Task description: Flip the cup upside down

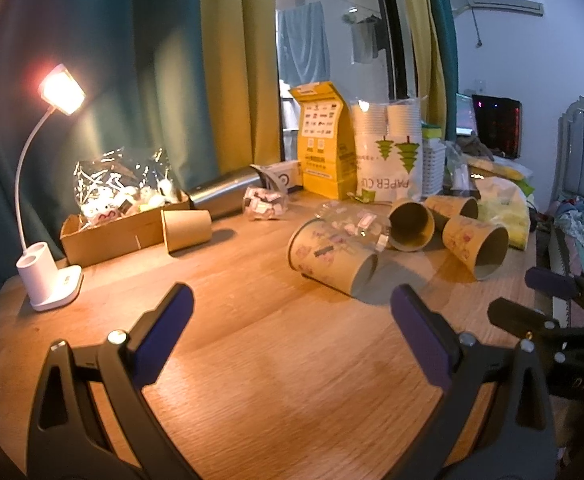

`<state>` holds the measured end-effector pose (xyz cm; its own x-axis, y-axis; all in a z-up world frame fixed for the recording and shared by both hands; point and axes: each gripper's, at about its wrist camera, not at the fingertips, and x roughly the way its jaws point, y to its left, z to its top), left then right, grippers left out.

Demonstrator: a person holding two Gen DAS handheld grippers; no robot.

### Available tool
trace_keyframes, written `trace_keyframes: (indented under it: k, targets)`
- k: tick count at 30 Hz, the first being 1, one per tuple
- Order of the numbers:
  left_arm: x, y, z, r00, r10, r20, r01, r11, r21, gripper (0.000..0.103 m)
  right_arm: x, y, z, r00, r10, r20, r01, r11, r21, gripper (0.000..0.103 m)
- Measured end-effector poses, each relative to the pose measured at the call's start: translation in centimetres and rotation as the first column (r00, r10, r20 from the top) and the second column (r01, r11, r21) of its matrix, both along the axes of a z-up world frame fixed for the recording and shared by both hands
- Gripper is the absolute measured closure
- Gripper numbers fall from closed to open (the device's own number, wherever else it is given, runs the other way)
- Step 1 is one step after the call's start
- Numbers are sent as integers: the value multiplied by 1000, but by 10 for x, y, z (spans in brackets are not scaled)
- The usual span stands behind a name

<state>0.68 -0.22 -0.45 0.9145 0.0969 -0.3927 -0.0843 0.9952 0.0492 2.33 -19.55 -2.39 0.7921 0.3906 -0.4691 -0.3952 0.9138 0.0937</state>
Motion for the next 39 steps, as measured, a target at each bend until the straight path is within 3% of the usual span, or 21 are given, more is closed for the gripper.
trace_keyframes:
  k: [39]
  targets:
    - [0, 2, 0, 1000, -3, 0, 3, 1000, -3, 3, 0, 2, 0, 1000, -1, -13, 1, 1000, 1, 25]
